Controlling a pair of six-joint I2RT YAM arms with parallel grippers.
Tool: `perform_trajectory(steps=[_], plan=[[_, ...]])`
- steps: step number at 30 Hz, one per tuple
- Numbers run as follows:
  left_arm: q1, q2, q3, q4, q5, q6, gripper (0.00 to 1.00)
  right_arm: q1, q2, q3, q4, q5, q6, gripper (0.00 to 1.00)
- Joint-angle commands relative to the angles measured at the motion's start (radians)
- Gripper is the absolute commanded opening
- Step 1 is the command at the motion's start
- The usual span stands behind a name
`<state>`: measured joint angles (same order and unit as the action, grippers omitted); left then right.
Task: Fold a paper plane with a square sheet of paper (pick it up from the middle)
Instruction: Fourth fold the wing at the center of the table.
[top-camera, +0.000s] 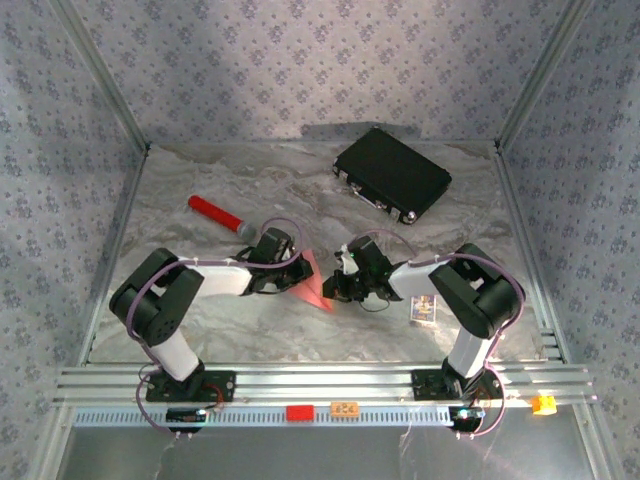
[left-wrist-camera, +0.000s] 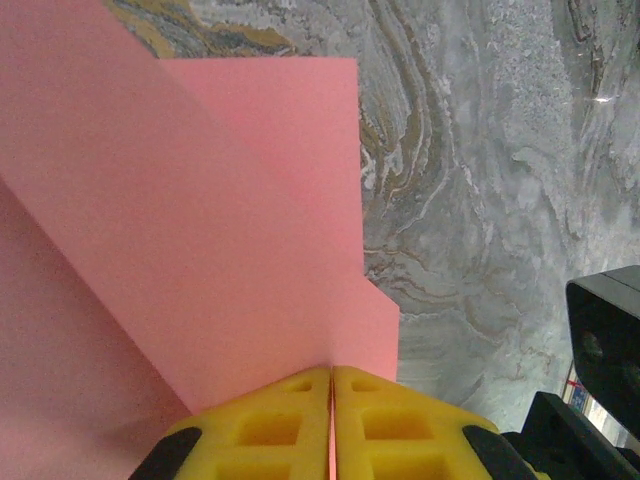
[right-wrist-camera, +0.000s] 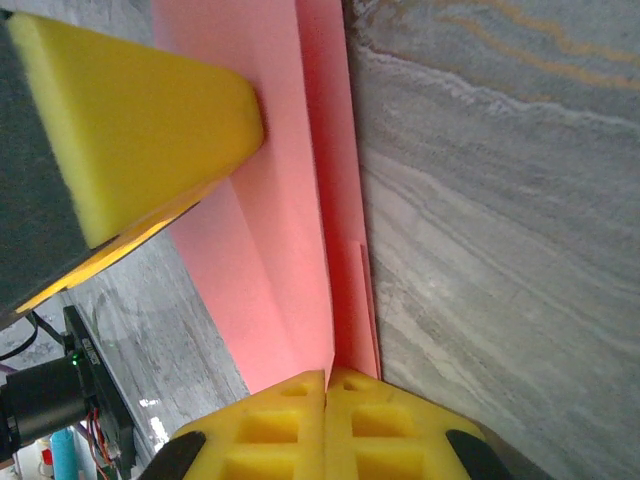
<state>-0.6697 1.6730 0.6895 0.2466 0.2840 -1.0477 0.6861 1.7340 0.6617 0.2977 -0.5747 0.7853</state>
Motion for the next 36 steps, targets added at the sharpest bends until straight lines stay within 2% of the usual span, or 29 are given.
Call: perform_trajectory(steps=[1, 14, 23, 33, 36], plan=[[0.003, 0.013, 0.022, 0.025, -0.003, 0.012, 0.09, -0.007, 0.024, 0.019, -0.053, -0.013, -0.023, 0.03], [0.010, 0.053, -0.015, 0.000, -0.048, -0.029, 0.04, -0.013, 0.036, 0.026, -0.065, -0.025, -0.028, 0.05], [0.013, 0.062, 0.004, -0.030, -0.043, -0.003, 0.04, -0.015, 0.035, 0.024, -0.069, -0.025, -0.023, 0.07], [0.017, 0.068, -0.001, -0.053, -0.037, 0.016, 0.03, 0.001, -0.039, -0.007, -0.099, -0.030, -0.054, 0.21], [0.018, 0.067, -0.004, -0.051, -0.036, 0.017, 0.04, 0.010, -0.057, -0.026, -0.123, -0.017, -0.073, 0.22]])
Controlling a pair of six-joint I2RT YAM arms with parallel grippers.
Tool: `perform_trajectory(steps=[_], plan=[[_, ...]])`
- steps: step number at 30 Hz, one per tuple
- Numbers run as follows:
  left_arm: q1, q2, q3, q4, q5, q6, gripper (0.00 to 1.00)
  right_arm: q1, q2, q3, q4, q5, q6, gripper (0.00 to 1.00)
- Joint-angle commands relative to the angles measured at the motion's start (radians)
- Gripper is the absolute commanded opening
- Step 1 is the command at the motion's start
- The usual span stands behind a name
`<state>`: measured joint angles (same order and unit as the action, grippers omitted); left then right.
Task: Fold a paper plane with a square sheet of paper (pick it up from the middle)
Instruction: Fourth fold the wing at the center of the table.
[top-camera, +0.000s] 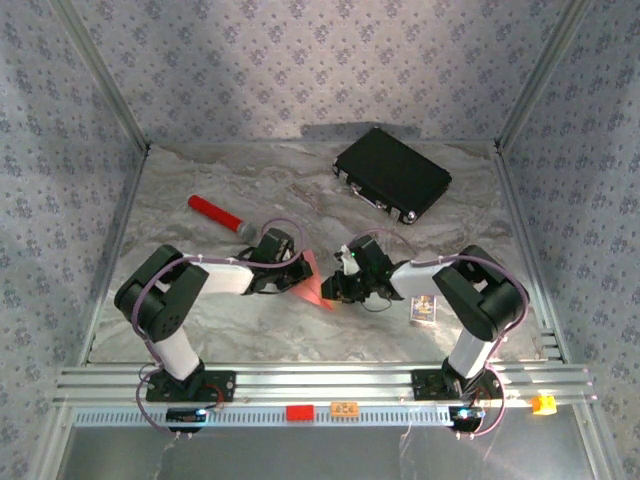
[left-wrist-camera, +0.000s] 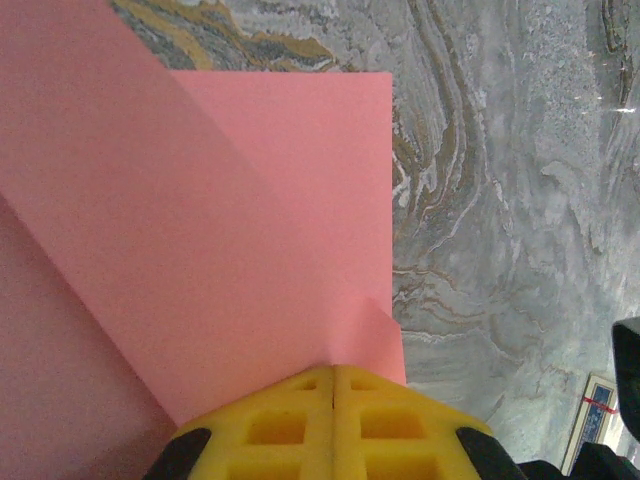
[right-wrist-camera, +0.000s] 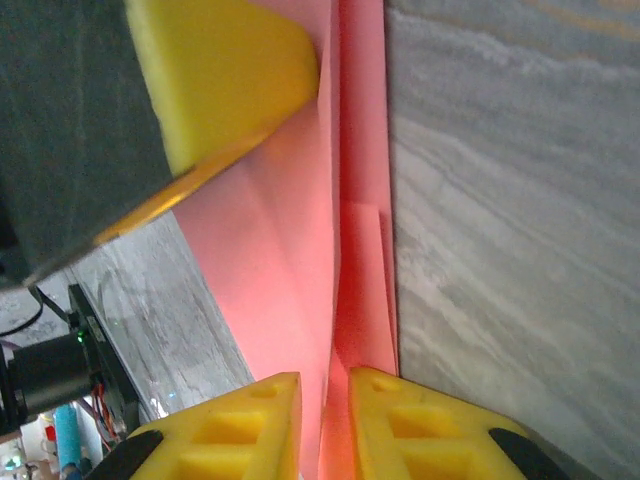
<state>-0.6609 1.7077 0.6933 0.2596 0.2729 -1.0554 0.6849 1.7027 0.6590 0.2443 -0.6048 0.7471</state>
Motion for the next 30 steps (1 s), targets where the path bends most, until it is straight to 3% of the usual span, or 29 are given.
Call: perform_trajectory(steps=[1, 10, 21, 30], plan=[[0.009, 0.033, -0.008, -0.062, -0.024, 0.025, 0.03, 0.013, -0.027, -0.027, -0.080, 0.018, -0.040, 0.22], [0.015, 0.035, -0.018, -0.058, -0.024, 0.026, 0.03, 0.008, -0.027, -0.086, -0.064, 0.010, -0.033, 0.06], [0.021, 0.042, -0.025, -0.043, -0.015, 0.025, 0.04, 0.002, -0.075, -0.103, -0.093, 0.011, -0.050, 0.17], [0.021, 0.041, -0.034, -0.030, -0.011, 0.022, 0.04, 0.005, -0.062, -0.144, -0.074, 0.025, -0.038, 0.08]])
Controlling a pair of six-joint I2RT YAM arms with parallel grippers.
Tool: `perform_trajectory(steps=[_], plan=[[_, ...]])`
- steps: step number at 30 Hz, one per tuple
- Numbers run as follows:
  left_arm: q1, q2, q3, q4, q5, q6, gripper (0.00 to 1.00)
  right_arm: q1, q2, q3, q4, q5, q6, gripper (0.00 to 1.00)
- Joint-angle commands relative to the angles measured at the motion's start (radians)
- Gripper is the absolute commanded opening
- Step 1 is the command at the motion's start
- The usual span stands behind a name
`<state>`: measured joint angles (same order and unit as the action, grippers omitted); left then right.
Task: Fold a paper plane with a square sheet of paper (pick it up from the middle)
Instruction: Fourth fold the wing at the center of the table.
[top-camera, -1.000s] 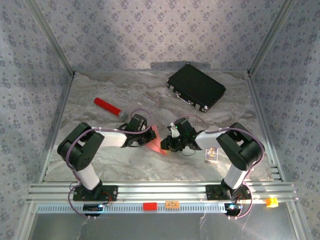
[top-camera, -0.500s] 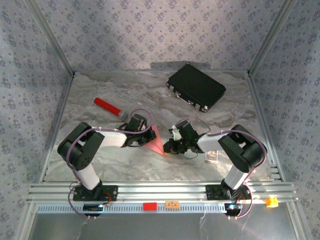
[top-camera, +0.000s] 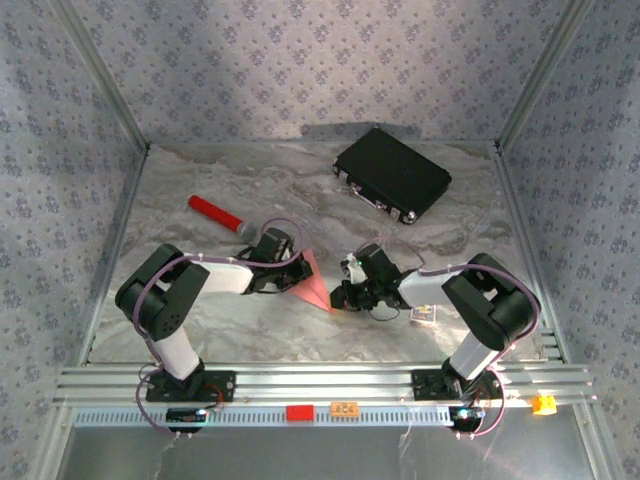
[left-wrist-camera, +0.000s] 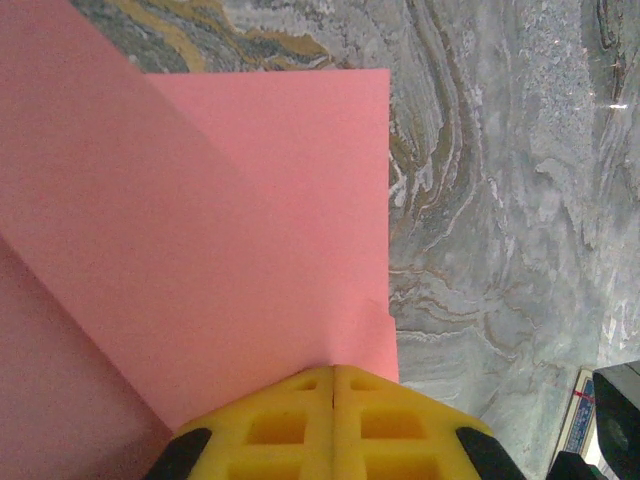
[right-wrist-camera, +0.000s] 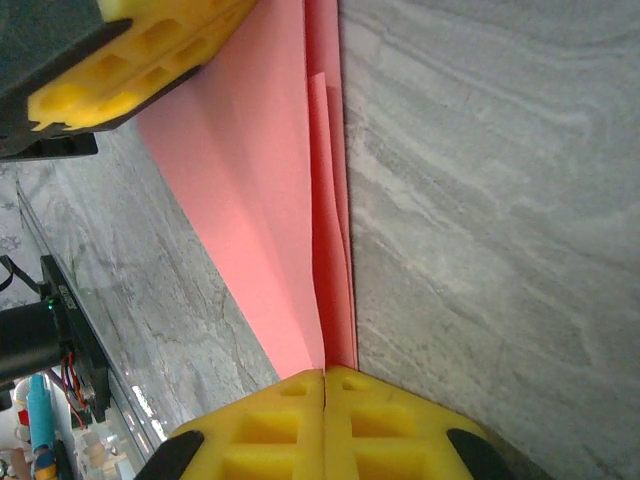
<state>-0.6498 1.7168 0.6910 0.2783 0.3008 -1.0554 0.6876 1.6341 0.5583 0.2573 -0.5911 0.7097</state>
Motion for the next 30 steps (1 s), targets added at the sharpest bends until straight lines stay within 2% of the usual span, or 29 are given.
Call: perform_trajectory(steps=[1, 4, 9, 16, 23, 28, 30], plan=[[0.010, 0.032, -0.031, -0.049, -0.039, 0.023, 0.04, 0.002, 0.004, -0.043, -0.088, 0.008, -0.001, 0.09], [0.009, 0.030, -0.031, -0.049, -0.038, 0.023, 0.04, 0.003, -0.017, -0.043, -0.097, 0.005, -0.001, 0.14], [0.010, 0.030, -0.031, -0.050, -0.038, 0.025, 0.03, 0.000, -0.043, -0.048, -0.136, 0.029, -0.016, 0.15], [0.012, 0.029, -0.035, -0.046, -0.038, 0.022, 0.03, -0.001, -0.010, -0.066, -0.116, 0.021, -0.012, 0.05], [0.011, 0.027, -0.035, -0.047, -0.038, 0.023, 0.03, -0.011, -0.062, -0.067, -0.156, 0.035, -0.014, 0.13], [0.011, 0.027, -0.035, -0.047, -0.037, 0.023, 0.03, -0.013, -0.042, -0.084, -0.128, 0.012, -0.008, 0.06], [0.011, 0.026, -0.037, -0.047, -0.038, 0.023, 0.03, -0.013, -0.044, -0.084, -0.122, 0.010, -0.001, 0.06]])
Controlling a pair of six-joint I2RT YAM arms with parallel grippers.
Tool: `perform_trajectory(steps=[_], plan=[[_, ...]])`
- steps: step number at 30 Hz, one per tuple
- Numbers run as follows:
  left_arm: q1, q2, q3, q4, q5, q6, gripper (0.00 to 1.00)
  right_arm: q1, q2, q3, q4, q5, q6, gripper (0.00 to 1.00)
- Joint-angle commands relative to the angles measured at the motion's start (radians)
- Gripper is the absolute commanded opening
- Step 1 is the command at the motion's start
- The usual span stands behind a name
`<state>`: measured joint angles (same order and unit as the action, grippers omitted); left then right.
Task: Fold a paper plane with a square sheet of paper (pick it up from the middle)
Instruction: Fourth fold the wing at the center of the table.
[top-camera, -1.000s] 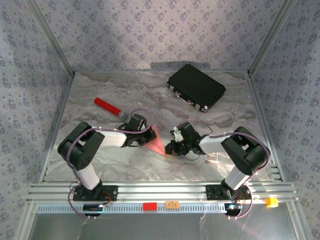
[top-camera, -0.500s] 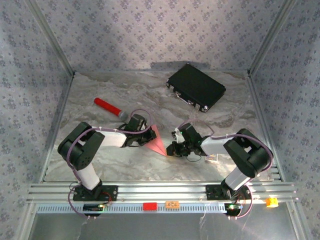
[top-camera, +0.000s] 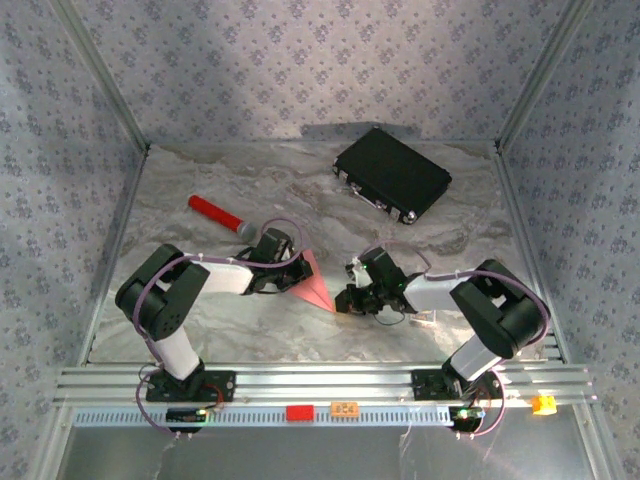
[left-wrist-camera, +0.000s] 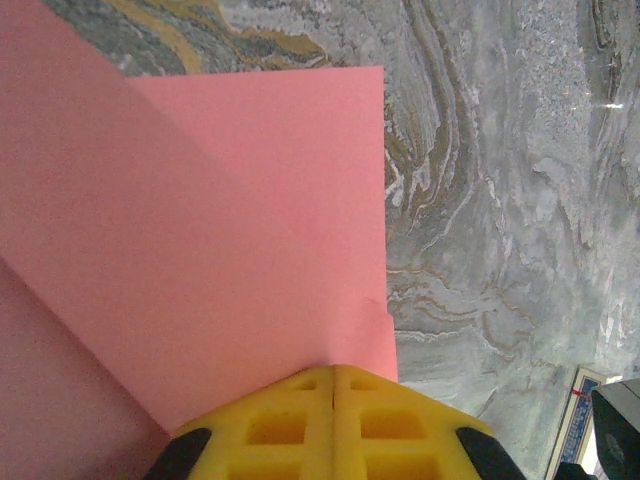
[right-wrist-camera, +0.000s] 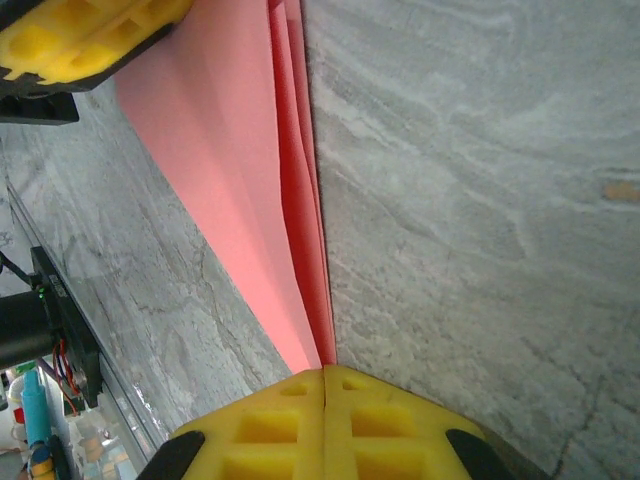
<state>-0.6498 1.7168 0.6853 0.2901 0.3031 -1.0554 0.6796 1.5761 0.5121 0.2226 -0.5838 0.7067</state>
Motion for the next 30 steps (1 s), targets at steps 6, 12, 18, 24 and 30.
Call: perform_trajectory(steps=[6, 12, 18, 24, 30], plan=[[0.010, 0.024, -0.033, -0.059, -0.039, 0.025, 0.03, -0.012, -0.076, 0.006, -0.165, 0.042, -0.006, 0.17], [0.011, 0.022, -0.034, -0.060, -0.035, 0.028, 0.03, -0.011, -0.126, 0.103, -0.216, 0.032, -0.043, 0.17], [0.009, 0.021, -0.037, -0.057, -0.035, 0.026, 0.03, 0.027, -0.022, 0.226, -0.199, -0.005, -0.065, 0.07], [0.010, 0.026, -0.041, -0.051, -0.033, 0.023, 0.03, 0.062, 0.116, 0.326, -0.200, 0.016, -0.066, 0.05], [0.009, 0.029, -0.041, -0.048, -0.032, 0.023, 0.03, 0.078, 0.184, 0.386, -0.236, 0.035, -0.071, 0.05]])
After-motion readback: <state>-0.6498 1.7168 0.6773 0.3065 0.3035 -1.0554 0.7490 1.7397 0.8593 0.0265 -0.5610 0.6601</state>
